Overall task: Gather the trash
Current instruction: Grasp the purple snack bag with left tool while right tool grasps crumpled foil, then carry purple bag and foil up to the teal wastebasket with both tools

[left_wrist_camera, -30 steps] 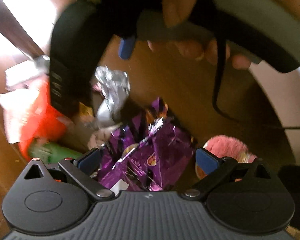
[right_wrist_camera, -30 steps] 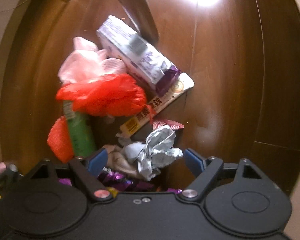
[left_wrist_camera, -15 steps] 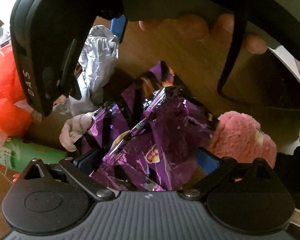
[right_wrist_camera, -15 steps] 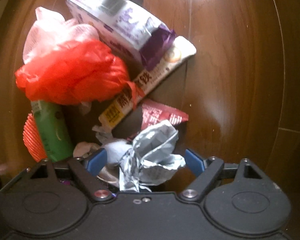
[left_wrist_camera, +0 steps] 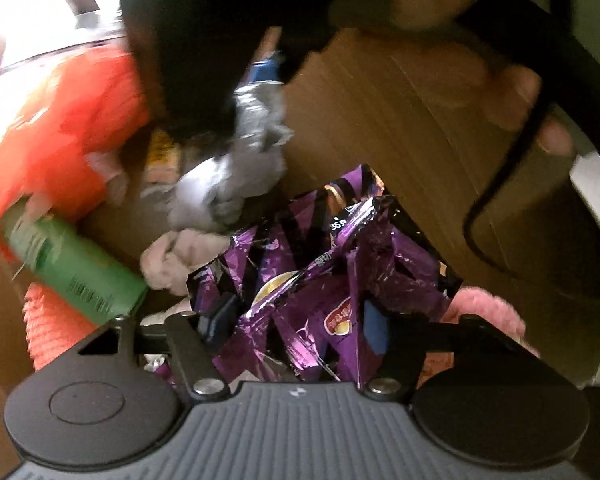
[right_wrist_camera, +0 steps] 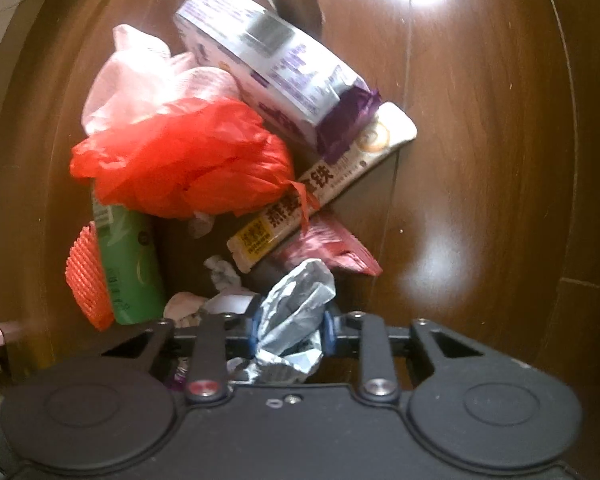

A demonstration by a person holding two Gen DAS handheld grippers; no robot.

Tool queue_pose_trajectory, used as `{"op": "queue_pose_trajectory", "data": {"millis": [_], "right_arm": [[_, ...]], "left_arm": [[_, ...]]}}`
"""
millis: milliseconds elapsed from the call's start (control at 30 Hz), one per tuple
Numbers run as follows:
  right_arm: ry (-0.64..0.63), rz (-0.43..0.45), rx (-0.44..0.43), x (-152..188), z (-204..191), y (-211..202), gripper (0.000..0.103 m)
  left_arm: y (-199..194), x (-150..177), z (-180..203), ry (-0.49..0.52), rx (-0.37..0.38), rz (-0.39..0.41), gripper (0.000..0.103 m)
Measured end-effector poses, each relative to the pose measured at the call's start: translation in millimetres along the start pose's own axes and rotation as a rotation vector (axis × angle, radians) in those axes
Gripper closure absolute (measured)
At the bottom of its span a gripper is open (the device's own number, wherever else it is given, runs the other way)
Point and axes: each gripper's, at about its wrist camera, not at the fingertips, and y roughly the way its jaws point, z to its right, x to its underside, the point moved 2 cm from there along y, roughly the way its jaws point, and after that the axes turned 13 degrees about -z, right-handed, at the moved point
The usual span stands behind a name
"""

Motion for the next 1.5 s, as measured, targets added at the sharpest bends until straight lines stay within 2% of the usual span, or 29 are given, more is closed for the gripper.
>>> {"op": "queue_pose_trajectory", "data": {"millis": [100, 233, 433, 567, 633, 867, 967, 1200, 1333, 1500], "right_arm": [[-0.01, 0.034, 0.032, 7.9, -8.4, -17.5, 0.083], [0.025, 0.1, -0.005, 26.5, -11.6, -57.3, 0.086], [0.07, 0.193, -0.048, 68.4, -14.0, -133.5, 0.087], [0.048, 0.253, -0.075, 97.9, -29.2, -195.7, 0.088], [0.028, 0.274, -0.079, 110.3, -36.3, -226.3, 0.088], [-0.051, 0.337, -0.058, 149.1, -64.7, -332.1, 0.088], [-0.077, 0.379, -0.061, 168.3, -72.6, -383.7, 0.088], [-0.134, 0.5, -0.049, 209.1, -88.4, -512.2, 0.088], [-0.163, 0.58, -0.024, 224.5, -90.6, -583.8, 0.088], [-0.176, 0.672, 0.008, 242.2, -86.9, -651.4, 0.088]], "left_arm": [[-10.4, 5.4, -8.9, -0.096, -0.022, 0.011, 0.052], [-26.4, 20.4, -13.4, -0.236, -0.008, 0.037, 0.06], [-65.6, 42.3, -11.5, -0.421, 0.023, 0.085, 0.064], [-101.9, 57.1, -7.4, -0.509, 0.047, 0.103, 0.065], [-120.6, 66.5, -5.5, -0.549, 0.082, 0.106, 0.065], [-223.9, 99.0, 7.2, -0.66, 0.122, 0.163, 0.065], [-277.7, 113.1, 14.3, -0.688, 0.13, 0.218, 0.065], [-412.3, 145.0, 43.7, -0.679, 0.064, 0.354, 0.065], [-487.6, 166.3, 53.4, -0.71, 0.047, 0.443, 0.065], [-573.4, 185.6, 60.6, -0.719, 0.011, 0.578, 0.065]]}}
